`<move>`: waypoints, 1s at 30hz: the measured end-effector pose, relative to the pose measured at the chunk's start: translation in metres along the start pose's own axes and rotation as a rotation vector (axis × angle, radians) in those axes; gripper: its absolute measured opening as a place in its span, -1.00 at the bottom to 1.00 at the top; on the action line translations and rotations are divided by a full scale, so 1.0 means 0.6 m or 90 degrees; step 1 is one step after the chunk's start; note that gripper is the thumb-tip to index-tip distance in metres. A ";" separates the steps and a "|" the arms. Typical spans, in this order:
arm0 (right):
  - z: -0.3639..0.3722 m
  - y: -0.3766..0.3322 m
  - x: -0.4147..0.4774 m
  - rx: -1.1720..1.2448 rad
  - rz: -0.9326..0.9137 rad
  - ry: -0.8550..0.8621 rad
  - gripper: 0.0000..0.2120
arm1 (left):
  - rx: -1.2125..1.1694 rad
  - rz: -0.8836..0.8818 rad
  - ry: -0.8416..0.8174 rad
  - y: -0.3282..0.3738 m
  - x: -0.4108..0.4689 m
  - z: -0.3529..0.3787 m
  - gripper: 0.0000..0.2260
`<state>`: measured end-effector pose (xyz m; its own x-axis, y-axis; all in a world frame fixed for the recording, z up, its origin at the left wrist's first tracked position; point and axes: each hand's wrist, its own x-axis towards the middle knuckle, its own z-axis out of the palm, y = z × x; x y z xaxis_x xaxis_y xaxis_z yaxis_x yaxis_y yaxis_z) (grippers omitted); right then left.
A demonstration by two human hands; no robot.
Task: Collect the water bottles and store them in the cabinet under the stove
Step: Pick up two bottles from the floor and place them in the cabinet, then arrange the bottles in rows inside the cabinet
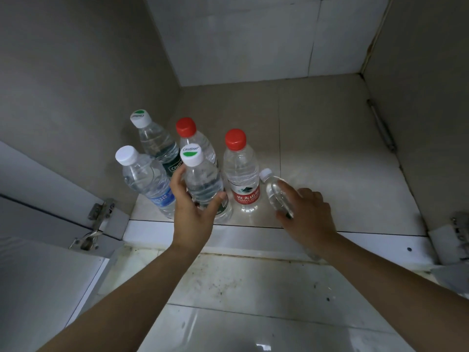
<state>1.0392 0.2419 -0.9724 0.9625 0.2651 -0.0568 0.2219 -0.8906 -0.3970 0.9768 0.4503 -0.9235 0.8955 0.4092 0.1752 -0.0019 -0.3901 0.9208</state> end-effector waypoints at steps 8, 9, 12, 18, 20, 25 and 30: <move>-0.008 -0.001 0.004 -0.014 0.057 -0.018 -0.28 | 0.054 -0.047 -0.038 0.004 0.000 -0.011 -0.31; -0.011 -0.001 0.005 -0.006 0.068 -0.027 -0.28 | 0.053 -0.054 -0.046 0.005 0.000 -0.014 -0.31; -0.022 0.001 -0.002 0.045 0.049 -0.020 -0.34 | 0.056 -0.069 -0.056 0.015 -0.001 -0.025 -0.32; -0.058 -0.005 -0.014 0.265 -0.025 0.138 -0.31 | 0.109 -0.041 -0.042 0.063 0.018 -0.038 -0.47; -0.072 -0.009 -0.006 0.340 -0.051 0.158 -0.31 | 0.131 -0.026 -0.053 0.079 0.024 -0.045 -0.51; -0.081 -0.019 0.009 0.450 -0.050 0.174 -0.34 | 0.224 -0.011 -0.117 0.108 0.027 -0.069 -0.56; -0.079 -0.024 -0.003 0.522 -0.042 0.168 -0.35 | 0.285 -0.021 -0.158 0.120 0.035 -0.085 -0.57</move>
<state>1.0416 0.2368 -0.9229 0.9789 0.1215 0.1641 0.1938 -0.3014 -0.9336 0.9730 0.4728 -0.8356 0.9707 0.2401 0.0106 0.1701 -0.7172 0.6758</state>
